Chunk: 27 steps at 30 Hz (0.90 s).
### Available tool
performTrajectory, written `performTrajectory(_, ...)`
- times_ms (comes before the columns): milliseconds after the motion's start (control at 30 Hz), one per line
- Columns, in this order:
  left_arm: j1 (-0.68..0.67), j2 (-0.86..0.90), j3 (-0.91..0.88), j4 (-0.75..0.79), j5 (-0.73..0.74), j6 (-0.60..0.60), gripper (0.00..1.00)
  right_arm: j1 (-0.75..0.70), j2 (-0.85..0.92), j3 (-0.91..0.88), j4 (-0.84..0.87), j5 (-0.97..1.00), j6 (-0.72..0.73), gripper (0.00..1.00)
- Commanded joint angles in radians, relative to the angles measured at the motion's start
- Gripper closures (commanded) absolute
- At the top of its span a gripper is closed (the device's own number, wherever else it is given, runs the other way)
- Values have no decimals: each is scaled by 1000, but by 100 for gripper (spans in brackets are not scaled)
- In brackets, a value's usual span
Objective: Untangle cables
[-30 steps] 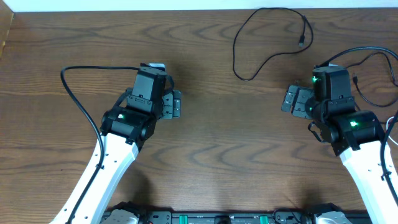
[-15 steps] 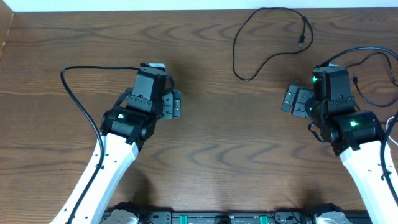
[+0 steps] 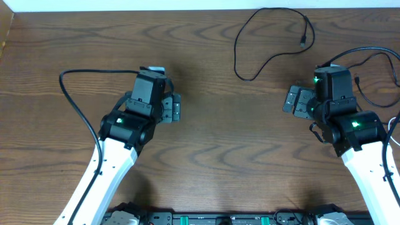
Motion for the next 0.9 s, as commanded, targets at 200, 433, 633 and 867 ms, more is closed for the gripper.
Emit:
performTrajectory(200, 3, -117, -106, 31, 26, -2, 9, 3, -6, 2, -1, 15, -13, 1)
performTrajectory(433, 3, -292, -410, 374, 72, -2, 9, 3, -6, 2, -1, 15, -13, 1)
performTrajectory(633, 5, -485, -690, 675, 104, -6, 9, 3, -6, 2, -1, 15, -13, 1)
performTrajectory(867, 5, -730, -953, 922, 103, -6, 9, 3, -6, 2, -1, 15, -13, 1)
